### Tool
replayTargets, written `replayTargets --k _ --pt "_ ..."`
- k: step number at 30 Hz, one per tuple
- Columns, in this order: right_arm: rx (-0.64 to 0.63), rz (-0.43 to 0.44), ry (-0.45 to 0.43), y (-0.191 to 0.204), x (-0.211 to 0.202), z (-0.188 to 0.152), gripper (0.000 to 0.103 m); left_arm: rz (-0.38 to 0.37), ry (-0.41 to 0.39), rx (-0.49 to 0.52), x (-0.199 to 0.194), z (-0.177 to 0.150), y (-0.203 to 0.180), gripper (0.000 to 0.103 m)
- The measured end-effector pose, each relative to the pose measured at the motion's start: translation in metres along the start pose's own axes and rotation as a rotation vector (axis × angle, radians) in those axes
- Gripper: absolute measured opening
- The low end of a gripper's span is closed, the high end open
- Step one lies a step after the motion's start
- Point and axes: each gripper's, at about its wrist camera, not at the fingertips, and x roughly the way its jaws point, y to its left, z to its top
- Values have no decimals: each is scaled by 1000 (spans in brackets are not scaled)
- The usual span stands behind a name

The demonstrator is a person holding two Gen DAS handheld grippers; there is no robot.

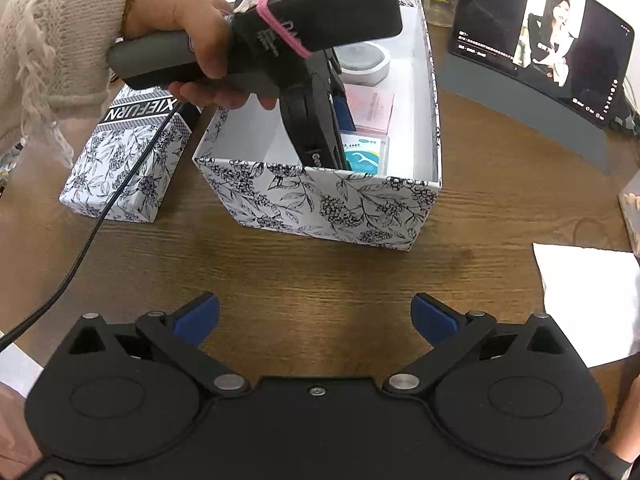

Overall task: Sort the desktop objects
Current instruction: 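Lower the floss pack into the box beside the palette and open the left gripper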

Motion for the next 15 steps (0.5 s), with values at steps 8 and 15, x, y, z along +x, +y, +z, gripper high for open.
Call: replayTargets --k 8,15 --pt "-7 -15 -15 4 -7 -4 103 85 -84 -38 -37 3 5 87" --pt "-7 -10 -38 9 -19 -9 103 109 -222 -121 -95 4 5 96"
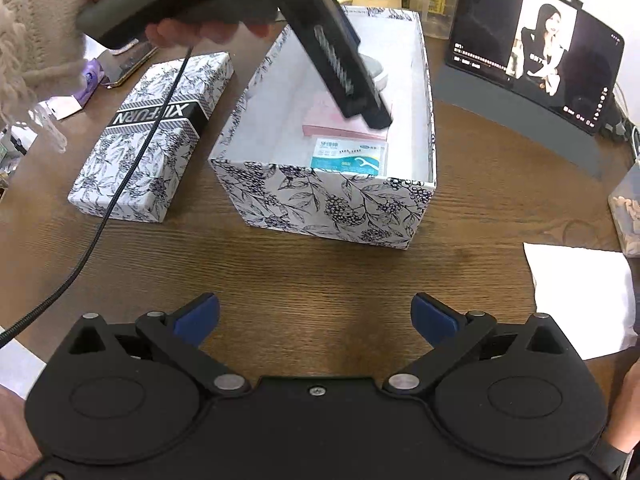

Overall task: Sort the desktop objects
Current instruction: 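Lower the floss pack into the box beside the palette and open the left gripper, then withdraw the left gripper and move it toward the XIEFURN lid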

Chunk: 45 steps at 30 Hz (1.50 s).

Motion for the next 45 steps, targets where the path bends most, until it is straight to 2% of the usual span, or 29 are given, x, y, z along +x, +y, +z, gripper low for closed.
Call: replayTargets --k 4,10,14,22,31,36,40,45 --pt "-5 7 -22 4 -10 -2 103 41 -65 -32 -34 -2 -4 100" --pt "-59 9 -57 18 -24 -4 103 131 -111 -56 -69 -17 -19 101" --pt "-104 22 -85 31 -35 -4 103 186 -130 -132 -94 -37 -21 101" --pt "-195 84 -106 65 -41 0 103 281 -159 -295 -140 -91 -25 103" --pt "-299 177 -93 115 -31 3 103 333 -170 -549 -176 -178 -18 103" --pt "-299 238 -77 136 -18 3 103 360 -189 -677 -186 -222 -21 103" --pt "-312 255 -63 153 -9 4 103 398 -201 -735 -190 -247 -22 103" --pt "-347 229 -86 170 -4 9 103 397 -196 -796 -190 -266 -15 103"
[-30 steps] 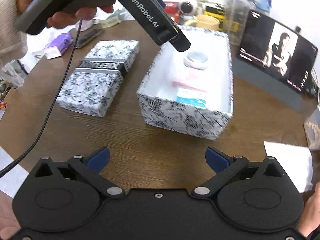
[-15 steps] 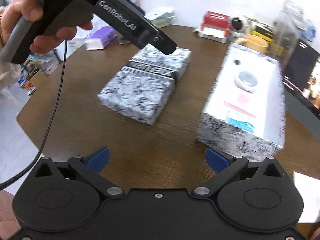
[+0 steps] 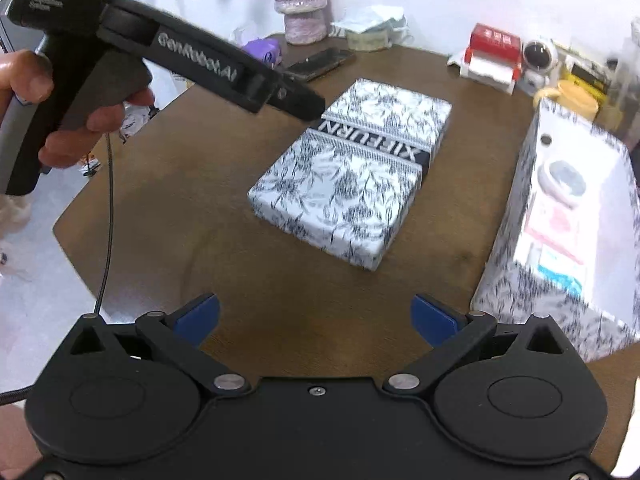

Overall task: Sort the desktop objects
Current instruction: 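Withdraw the left gripper and move it toward the XIEFURN lid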

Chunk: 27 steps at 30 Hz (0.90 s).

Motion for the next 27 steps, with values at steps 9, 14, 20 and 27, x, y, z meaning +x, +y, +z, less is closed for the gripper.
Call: replayTargets --k 9,14,20,27 --pt "39 -33 -37 -1 12 19 103 26 20 -34 12 -6 21 103" --pt "45 -44 -26 -2 23 23 103 21 47 -68 23 -12 32 103" --pt "49 -71 -22 -5 37 36 103 18 75 -93 38 -13 42 103" --pt "47 -69 -24 -11 53 50 103 30 104 -94 59 -12 48 103"
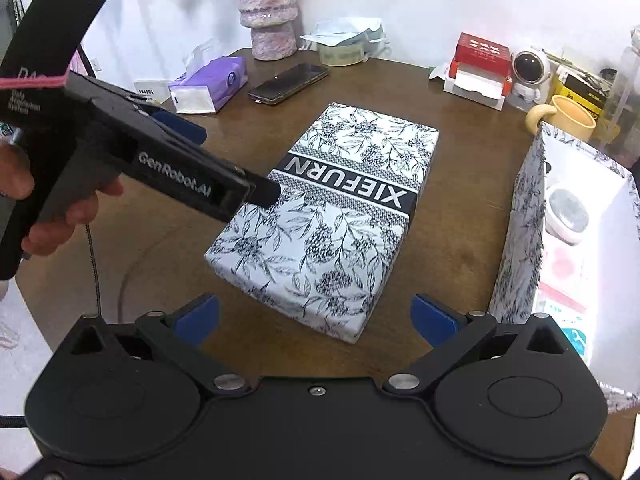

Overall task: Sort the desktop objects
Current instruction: 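Withdraw the left gripper and move it toward the XIEFURN lid, then lower the left gripper onto the XIEFURN lid edge and close on it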

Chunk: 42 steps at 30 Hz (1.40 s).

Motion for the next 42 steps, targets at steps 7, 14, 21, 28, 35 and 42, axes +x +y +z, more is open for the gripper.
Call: replayTargets --k 7,14,21,28,35,42 --pt "-5 8 -2 -4 17 14 103 11 33 -32 20 8 9 103" --pt "26 -9 7 -18 35 25 103 30 63 -79 42 17 19 103" --pt "55 0 41 -31 58 35 103 40 86 -54 64 25 21 103" --pt "118 27 91 -44 89 42 103 46 112 11 88 27 18 103" --pt "188 5 105 -61 116 41 103 29 110 0 105 29 17 103" --pt "252 22 80 -73 133 39 103 -21 101 -61 118 34 19 103"
